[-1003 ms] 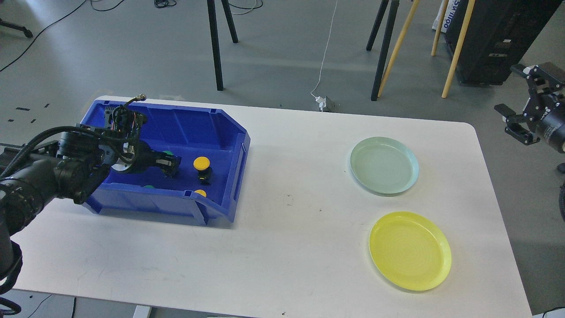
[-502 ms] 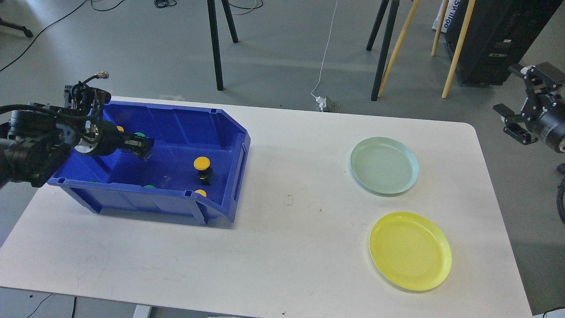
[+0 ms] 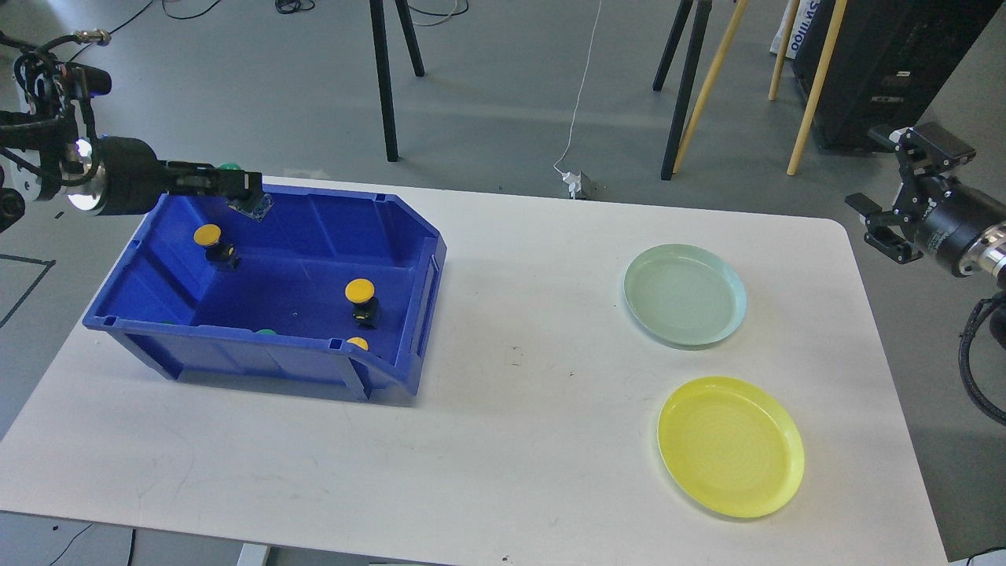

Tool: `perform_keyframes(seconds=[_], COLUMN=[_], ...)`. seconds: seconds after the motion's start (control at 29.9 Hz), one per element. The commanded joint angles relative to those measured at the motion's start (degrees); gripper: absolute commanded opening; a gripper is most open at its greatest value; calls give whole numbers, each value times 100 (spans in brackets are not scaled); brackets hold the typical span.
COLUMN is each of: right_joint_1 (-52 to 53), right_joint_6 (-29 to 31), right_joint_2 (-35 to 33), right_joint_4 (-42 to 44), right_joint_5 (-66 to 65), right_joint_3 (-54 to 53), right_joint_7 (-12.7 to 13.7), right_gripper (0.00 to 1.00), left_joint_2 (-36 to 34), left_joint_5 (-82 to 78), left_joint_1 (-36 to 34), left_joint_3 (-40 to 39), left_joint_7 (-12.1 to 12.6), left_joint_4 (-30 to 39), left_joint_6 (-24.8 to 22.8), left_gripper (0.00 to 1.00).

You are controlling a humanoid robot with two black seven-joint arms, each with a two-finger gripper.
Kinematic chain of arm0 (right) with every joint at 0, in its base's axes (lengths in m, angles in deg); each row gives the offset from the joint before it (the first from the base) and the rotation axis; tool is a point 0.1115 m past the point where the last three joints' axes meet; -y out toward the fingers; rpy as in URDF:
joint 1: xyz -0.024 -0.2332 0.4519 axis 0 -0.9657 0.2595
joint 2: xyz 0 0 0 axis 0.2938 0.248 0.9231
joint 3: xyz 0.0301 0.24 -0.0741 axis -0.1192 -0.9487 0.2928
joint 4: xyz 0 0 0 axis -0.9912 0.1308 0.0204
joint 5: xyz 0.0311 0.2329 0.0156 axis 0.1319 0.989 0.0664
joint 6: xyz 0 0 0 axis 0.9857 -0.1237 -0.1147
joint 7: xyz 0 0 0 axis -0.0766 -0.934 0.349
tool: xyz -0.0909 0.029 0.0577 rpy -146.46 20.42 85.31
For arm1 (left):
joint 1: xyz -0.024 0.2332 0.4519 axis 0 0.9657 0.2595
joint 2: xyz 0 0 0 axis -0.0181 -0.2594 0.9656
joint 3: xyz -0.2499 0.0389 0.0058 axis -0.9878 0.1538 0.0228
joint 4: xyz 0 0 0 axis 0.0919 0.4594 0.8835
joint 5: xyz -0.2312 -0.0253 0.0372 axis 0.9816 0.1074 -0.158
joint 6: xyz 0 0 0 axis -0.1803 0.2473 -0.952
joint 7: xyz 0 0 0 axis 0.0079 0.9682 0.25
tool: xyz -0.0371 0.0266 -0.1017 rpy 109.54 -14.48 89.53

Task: Pass button and place on color plate
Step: 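Lift the button out of the bin with the left gripper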

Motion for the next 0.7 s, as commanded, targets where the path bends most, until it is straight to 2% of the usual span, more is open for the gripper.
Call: perform_keyframes(seconds=[0.0,0.2,0.33,0.47,0.67], right_joint_1=[152,521,670,697,715], right_joint_6=[-25,-140,-166,-192,-315], right_joint_2=[121,437,534,823,1061], right_joint_4=[-24,-50,-120,-252,-884], right_joint_5=[8,17,26,26,26], right_joint_3=[0,-61,-166,-412,-430], right_joint_7=[-44,-219,-316,-352,-352], right_gripper=[98,98,98,98,98], left_joint_2=[37,775,1293,2066,3227], left_joint_5=[467,2126,3313,4159,4248], left_joint_1=[-57,-136,-145,-119,-127], left_joint_3=[-748,-1795,-1840,-1761,-1769], left_joint_7=[0,101,382,672,866], left_joint_4=[343,335,229,-165,-1079], left_joint_6=[1,1,1,1,1], left_gripper=[31,32,32,32,33])
